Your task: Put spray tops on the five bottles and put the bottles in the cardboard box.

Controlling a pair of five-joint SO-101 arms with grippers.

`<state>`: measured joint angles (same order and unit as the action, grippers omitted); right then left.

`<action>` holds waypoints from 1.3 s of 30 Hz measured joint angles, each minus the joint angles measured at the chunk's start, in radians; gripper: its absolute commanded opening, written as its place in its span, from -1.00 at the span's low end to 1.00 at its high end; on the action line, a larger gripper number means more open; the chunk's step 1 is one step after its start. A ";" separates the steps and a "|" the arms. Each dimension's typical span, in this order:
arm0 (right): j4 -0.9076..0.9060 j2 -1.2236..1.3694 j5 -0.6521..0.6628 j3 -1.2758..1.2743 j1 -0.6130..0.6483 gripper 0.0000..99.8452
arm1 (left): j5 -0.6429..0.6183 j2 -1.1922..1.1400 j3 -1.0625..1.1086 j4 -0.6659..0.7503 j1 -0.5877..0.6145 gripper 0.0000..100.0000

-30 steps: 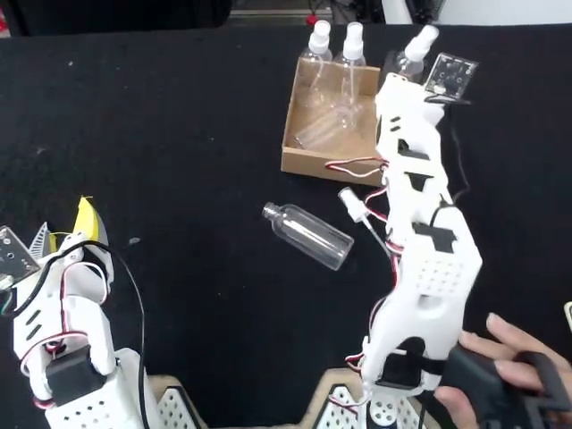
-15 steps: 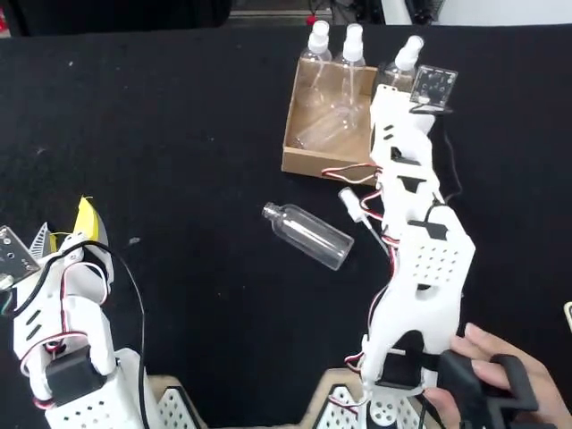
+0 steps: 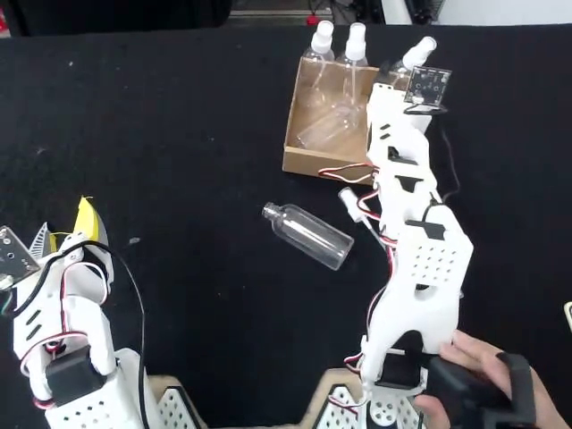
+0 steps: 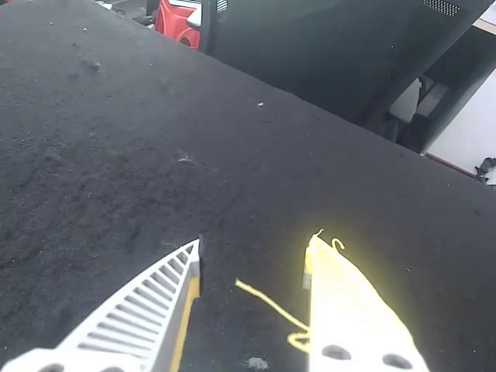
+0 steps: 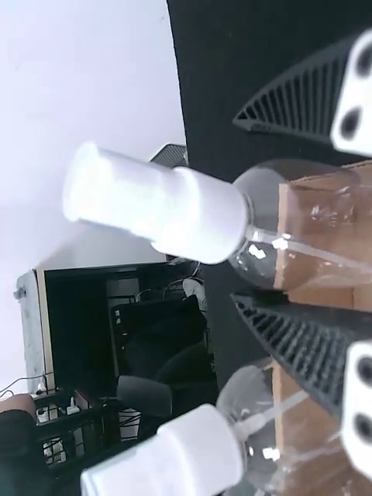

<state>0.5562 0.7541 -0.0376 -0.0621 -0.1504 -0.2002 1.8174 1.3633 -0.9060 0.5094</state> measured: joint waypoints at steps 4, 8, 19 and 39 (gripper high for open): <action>0.000 0.000 0.000 -0.002 0.002 -0.44 | 0.000 0.000 0.000 0.000 0.000 -0.57; 0.000 -0.043 0.000 -0.060 0.002 -0.44 | 0.000 0.000 0.000 0.000 0.000 -0.57; 0.000 -0.160 0.000 -0.160 0.009 -0.44 | 0.000 0.000 0.000 0.000 0.000 -0.57; -0.101 -0.170 0.000 -0.161 0.011 -0.07 | 0.000 0.000 0.000 0.000 0.000 -0.57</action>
<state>0.4549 0.5838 -0.0376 -0.2232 -0.1396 -0.2002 1.8174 1.3633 -0.9060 0.5094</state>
